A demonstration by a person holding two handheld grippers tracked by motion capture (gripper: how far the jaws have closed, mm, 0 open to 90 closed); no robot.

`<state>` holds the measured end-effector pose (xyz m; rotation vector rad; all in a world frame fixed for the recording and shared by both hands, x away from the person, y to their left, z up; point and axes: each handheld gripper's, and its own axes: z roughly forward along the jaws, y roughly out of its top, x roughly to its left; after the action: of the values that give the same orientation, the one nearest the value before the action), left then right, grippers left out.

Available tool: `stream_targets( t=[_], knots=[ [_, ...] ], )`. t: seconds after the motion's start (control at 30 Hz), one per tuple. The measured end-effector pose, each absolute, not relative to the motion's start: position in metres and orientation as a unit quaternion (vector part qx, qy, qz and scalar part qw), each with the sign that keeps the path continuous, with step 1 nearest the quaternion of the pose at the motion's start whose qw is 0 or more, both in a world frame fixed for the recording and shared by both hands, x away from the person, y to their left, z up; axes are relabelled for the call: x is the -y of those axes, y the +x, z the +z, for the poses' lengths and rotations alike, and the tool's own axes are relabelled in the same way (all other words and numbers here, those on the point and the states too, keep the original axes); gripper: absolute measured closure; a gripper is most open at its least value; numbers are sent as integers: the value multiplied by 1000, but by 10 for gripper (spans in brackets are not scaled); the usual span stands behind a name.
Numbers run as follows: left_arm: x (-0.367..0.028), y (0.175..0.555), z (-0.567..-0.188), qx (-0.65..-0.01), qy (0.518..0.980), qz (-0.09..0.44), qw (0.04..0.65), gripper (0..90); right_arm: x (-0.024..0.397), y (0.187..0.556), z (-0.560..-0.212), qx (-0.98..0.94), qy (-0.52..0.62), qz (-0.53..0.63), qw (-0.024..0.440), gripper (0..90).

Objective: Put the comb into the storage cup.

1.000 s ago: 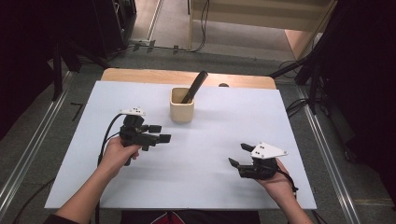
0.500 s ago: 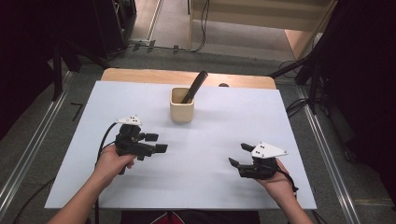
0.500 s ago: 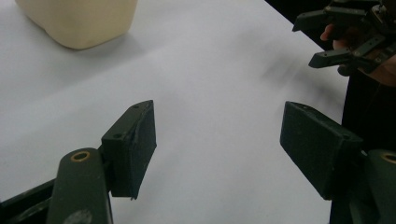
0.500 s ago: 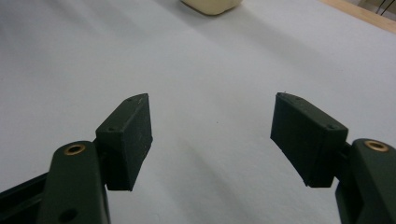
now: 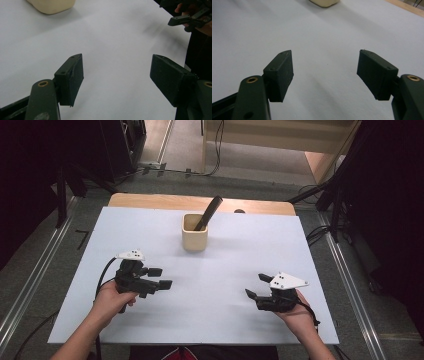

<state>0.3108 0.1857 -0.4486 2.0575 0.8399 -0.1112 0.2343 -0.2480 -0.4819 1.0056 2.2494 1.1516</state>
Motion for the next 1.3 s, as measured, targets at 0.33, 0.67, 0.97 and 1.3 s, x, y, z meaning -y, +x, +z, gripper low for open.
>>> stream_targets(
  t=[0.33,0.67,0.97,1.3],
  knots=[
    [-197,304,-450,-345,834,-29,430,279,248,234,-482,-808,360,416,210,274],
    [-209,298,-449,-353,831,-18,429,279,249,234,-481,-807,360,417,214,274],
    [-220,294,-451,-364,831,-11,420,279,249,234,-482,-807,361,417,213,274],
    [-228,293,-455,-372,831,-13,414,279,249,234,-482,-808,361,415,212,274]
  ],
)
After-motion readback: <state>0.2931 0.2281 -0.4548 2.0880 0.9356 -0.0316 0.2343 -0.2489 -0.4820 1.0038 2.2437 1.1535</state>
